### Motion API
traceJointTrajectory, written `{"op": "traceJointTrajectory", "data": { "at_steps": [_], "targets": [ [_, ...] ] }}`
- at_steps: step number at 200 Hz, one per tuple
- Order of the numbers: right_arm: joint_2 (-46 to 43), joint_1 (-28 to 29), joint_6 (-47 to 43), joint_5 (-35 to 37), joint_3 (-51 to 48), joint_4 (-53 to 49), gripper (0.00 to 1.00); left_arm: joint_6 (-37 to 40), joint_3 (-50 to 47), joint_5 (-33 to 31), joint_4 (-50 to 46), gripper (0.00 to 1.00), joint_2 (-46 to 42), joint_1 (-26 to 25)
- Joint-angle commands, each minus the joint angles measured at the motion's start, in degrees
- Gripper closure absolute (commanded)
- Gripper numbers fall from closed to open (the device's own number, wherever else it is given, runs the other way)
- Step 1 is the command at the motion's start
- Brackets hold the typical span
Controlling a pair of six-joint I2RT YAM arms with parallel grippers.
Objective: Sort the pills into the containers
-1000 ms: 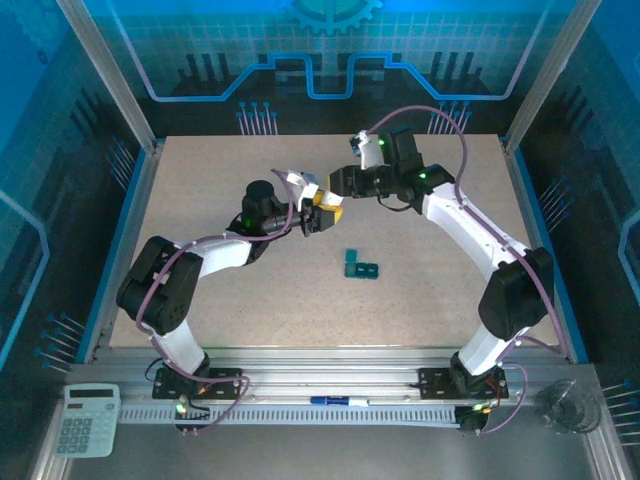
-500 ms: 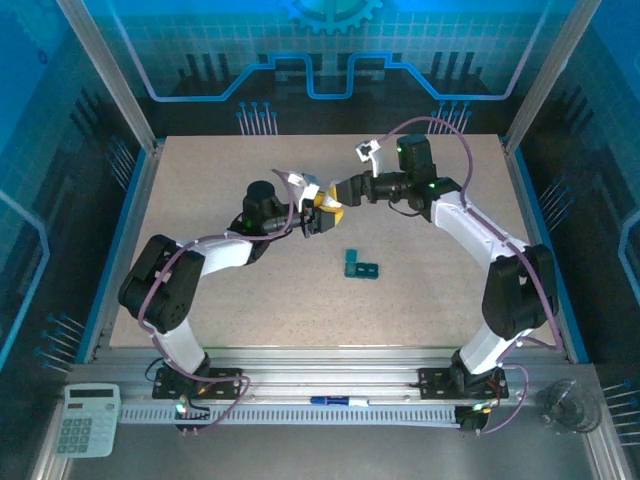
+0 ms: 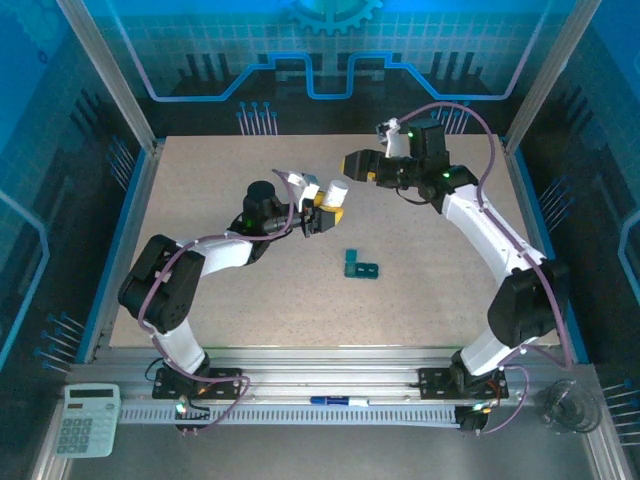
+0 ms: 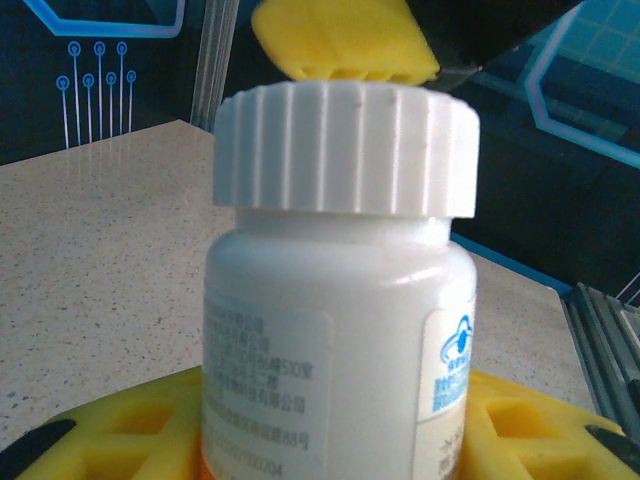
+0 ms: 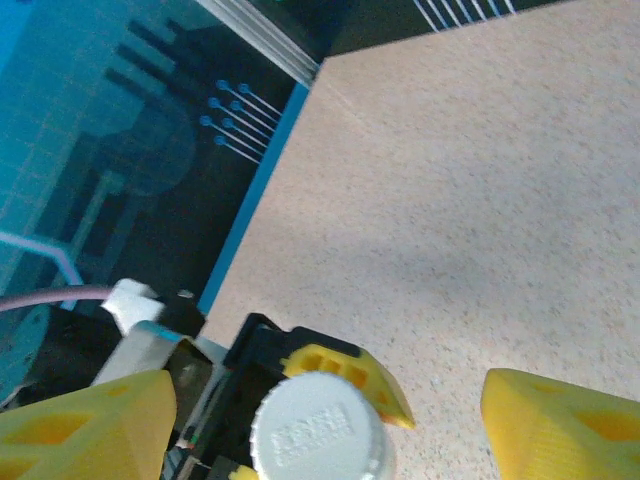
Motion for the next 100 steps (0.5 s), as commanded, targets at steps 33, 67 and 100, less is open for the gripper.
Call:
{"op": "traceJointTrajectory", "data": {
  "at_steps": [33,67,100],
  "targets": [
    [1.7,4.2,0.7,5.6,2.3,-7.2,0.19,1.8,1.9,-0.4,-0.6,1.0,-0.4,0.2],
    [2.4,5.7,-0.3,6.2,3.4,-8.1,0.2,1.8,1.9,-0.3,-0.6,1.0,-0.4,0.2],
    [3.7,6.6,-0.5,6.4,4.7,-8.4,0.24,1.8,1.9,-0.2,-0.6,1.0,-0.4,0.1]
  ]
}}
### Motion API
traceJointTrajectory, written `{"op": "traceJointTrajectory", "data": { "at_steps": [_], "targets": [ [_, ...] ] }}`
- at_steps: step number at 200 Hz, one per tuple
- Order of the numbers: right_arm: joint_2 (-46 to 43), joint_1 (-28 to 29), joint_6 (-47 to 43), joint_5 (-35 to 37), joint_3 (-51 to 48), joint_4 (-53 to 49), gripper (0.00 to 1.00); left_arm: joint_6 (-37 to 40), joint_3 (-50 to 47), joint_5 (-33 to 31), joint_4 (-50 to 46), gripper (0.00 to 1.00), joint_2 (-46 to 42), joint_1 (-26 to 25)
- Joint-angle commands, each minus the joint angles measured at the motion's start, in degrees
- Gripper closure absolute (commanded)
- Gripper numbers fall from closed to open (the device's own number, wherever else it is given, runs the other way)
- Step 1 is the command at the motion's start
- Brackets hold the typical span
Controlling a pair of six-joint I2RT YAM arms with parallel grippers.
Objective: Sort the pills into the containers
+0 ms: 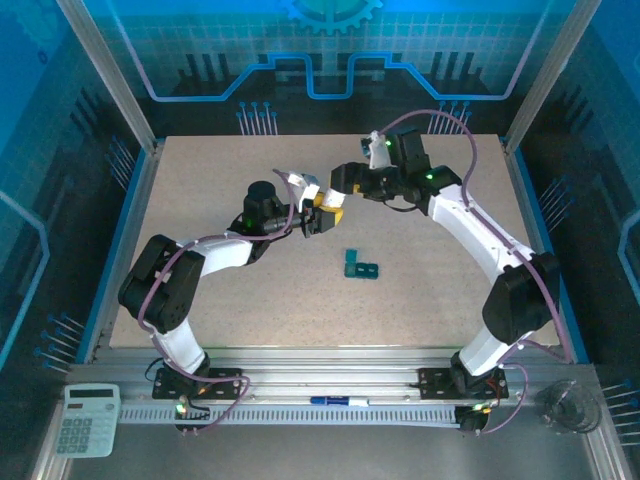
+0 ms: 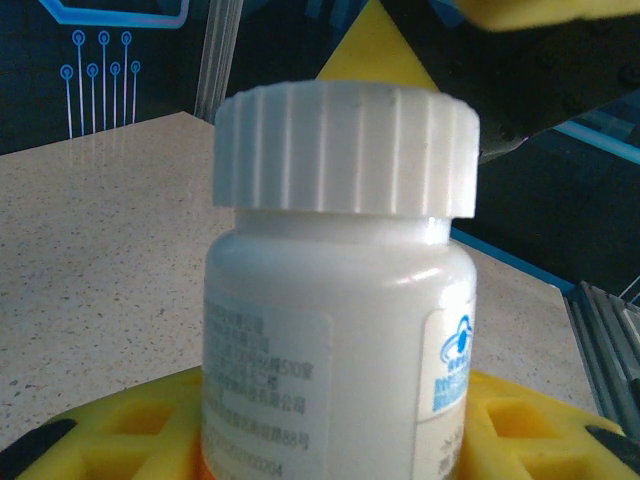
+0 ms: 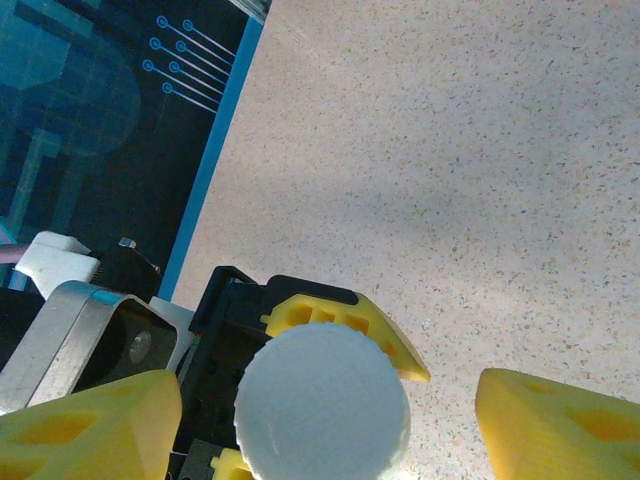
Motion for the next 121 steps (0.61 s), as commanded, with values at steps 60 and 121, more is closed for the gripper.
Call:
{"op": "traceJointTrajectory", "data": {
  "at_steps": [60,121],
  "targets": [
    [3.7,2.3,-1.9,0.9,4.8,-2.1,0.43,1.8,1.8,0.3,0.5,1.0,-0.4,0.1],
    [-0.3,0.3,-12.4,-3.7,-3.5,7.5,0.56,1.2,1.6,1.3,1.2,1.0,-0.4,0.1]
  ]
}}
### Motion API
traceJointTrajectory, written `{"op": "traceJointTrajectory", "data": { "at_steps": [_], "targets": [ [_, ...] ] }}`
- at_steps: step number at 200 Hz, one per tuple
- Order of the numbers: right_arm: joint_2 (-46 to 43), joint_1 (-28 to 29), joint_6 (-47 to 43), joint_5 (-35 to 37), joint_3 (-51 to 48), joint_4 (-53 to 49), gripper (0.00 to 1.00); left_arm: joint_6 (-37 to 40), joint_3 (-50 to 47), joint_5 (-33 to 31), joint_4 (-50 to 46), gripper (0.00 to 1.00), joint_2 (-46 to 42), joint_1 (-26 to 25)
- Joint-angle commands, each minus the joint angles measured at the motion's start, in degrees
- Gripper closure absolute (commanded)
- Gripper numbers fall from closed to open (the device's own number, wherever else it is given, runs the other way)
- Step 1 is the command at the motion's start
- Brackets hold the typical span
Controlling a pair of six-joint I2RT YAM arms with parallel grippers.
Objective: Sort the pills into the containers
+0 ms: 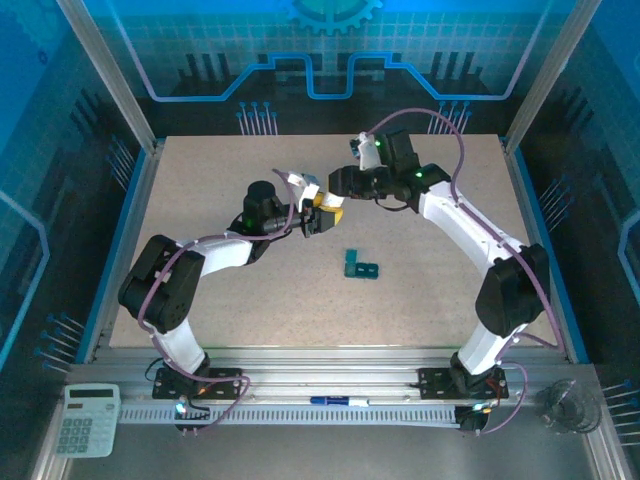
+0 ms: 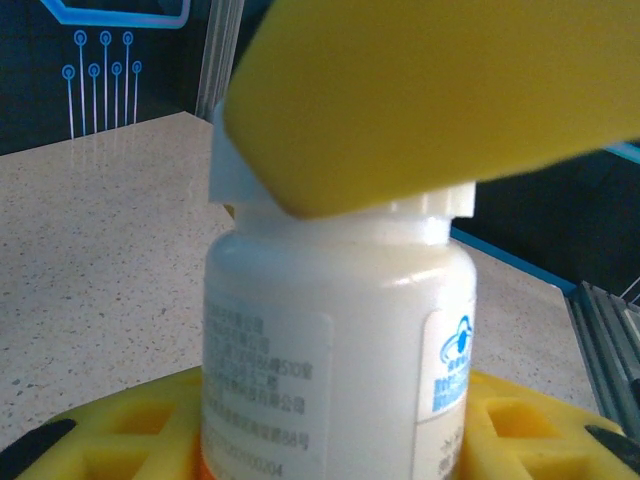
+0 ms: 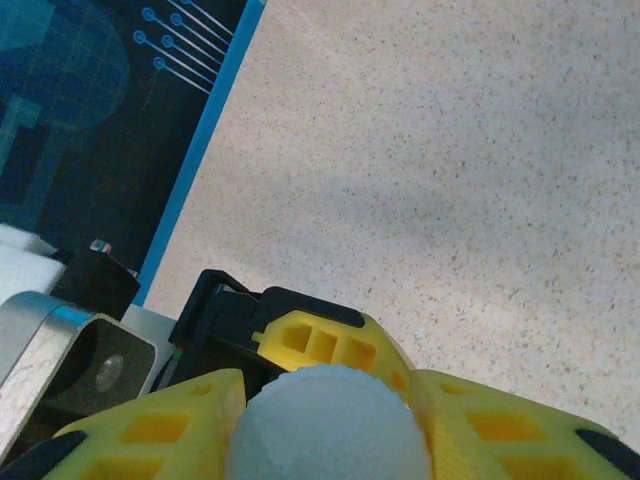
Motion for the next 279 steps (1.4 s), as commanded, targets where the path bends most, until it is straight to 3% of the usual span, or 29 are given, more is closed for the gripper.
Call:
{"op": "traceJointTrajectory", "data": {
  "at_steps": [1,47,110,200,235,279],
  "targets": [
    [-3.2,-1.3,-7.6,-4.5,-4.7,6.5,0.56,1.1,1.6,1.3,1.3,1.0,-0.4,0.1],
    [-5.0,-6.7,-14.0,-19.5,-12.9,18.8,0.55,-0.3,1.7,2.6,2.9,1.0,0.2,0.1],
    [-3.9,-8.5,-14.9,-25.8,-10.9,19.5,0.55,-0.3,1.8,3.2,2.7,1.0,0.4,0.1],
    [-3.3,-6.2,-17.0,-24.1,-8.5,13.4,0.54,-0.4,2.2,3.1,2.3,1.0,0.6,0.2],
    [-2.0,-4.4,-17.6,-20.6,-6.6,10.1,0.47,-0.4,2.1,2.9,2.2,1.0,0.5,0.1],
    [-2.0,-4.2,-10.9,-18.5,-7.6,15.3,0.38,0.1,1.9,2.5,1.9,1.0,0.3,0.1]
  ]
}}
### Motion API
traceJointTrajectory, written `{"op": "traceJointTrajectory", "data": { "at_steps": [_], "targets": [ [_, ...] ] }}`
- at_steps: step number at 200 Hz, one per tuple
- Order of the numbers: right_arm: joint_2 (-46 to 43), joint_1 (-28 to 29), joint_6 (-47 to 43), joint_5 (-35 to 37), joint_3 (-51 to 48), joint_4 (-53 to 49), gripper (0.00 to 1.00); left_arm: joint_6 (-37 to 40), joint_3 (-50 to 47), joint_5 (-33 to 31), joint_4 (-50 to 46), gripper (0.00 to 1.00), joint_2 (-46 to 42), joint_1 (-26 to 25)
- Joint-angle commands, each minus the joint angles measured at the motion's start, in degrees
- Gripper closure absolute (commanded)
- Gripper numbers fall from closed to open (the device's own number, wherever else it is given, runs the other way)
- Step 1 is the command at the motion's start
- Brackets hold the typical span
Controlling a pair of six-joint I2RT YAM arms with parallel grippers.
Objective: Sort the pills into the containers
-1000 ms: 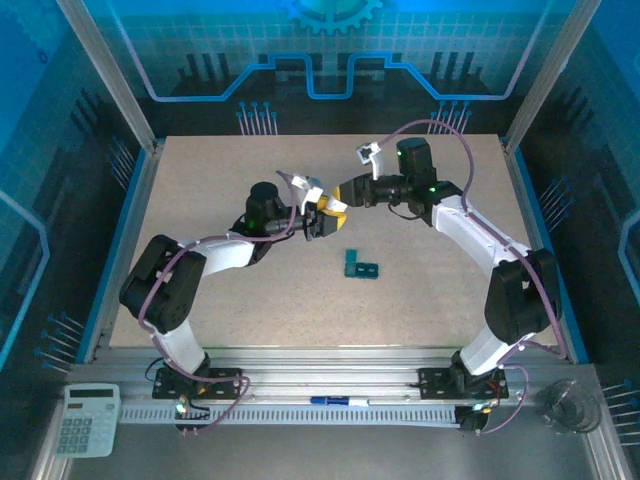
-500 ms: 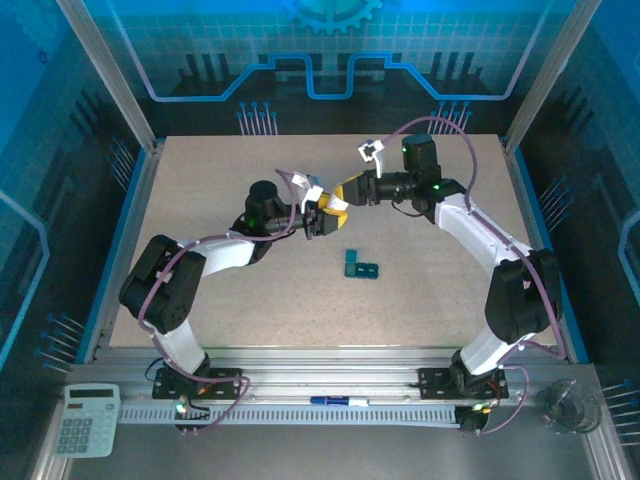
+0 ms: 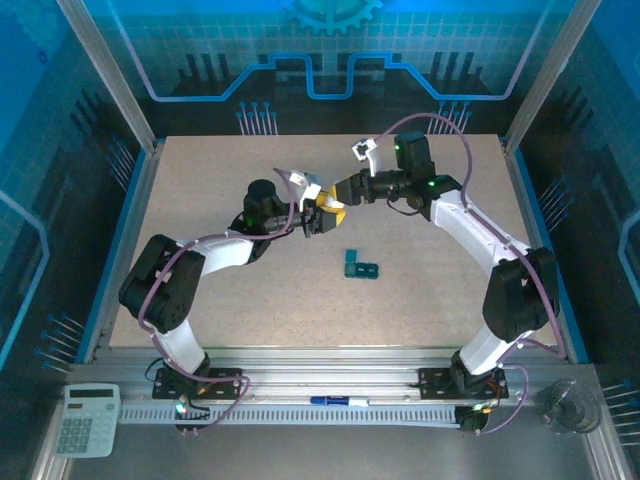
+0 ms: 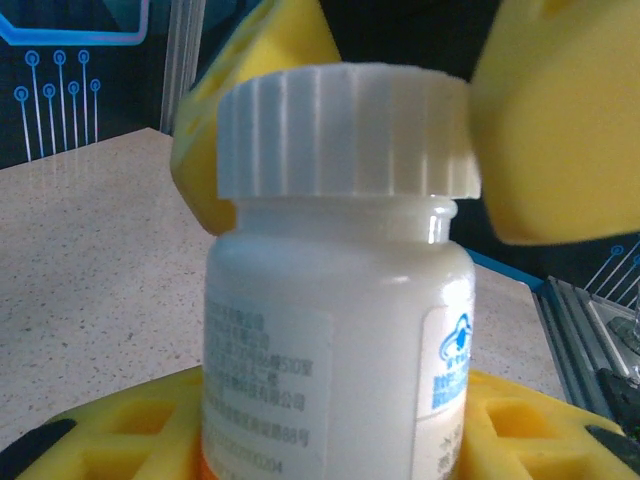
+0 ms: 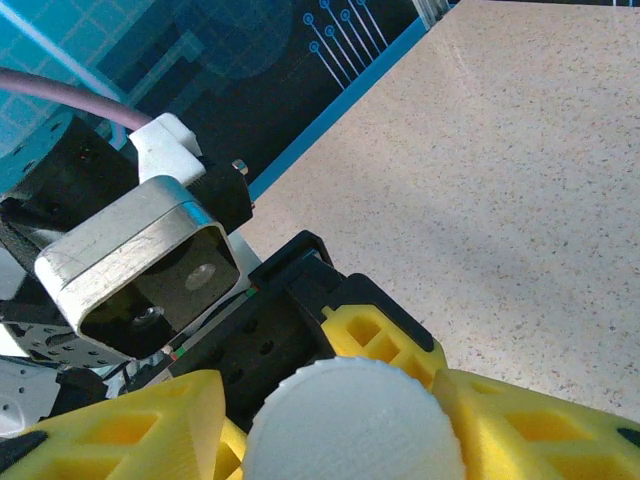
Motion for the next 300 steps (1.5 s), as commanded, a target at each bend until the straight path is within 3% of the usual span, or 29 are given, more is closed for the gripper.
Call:
{"op": "traceJointTrajectory", "data": {
  "at_steps": [1,30,57,122,153,187,266,300],
  "targets": [
    [0.5,0.7,3.4,0.8,0.9,2.2,0.38,0.4,1.0,-0.8,0.3,1.0,0.2,0.3],
    [-0.1,0.6,5.3,1.2,1.3,3.0,0.25,0.6,0.9,-0.9,0.2,1.0,-0.1,0.4],
    [-2.0,0.4,7.5,3.5,1.1,3.6,0.2,0.6,1.0,-1.0,0.0,1.0,0.0,0.4],
    [-4.4,1.0,20.9,19.6,3.0,-4.0,0.18,1.6,1.1,-2.4,-1.1,1.0,-0.2,0.3],
    [-3.0,3.5,20.5,25.0,6.6,-11.2,0.18,2.2,1.2,-2.9,-1.9,1.0,-0.3,0.3],
    [-1.1,5.6,18.8,26.3,9.0,-15.0,0.17,2.3,1.2,-3.0,-2.0,1.0,-0.4,0.3],
    [0.5,6.2,18.2,26.4,9.2,-16.4,0.24,2.4,1.0,-3.0,-1.9,1.0,-0.5,0.3],
    [0.9,6.3,18.0,25.1,9.2,-16.2,0.43,2.4,1.0,-3.0,-1.9,1.0,-0.5,0.3]
  ]
}}
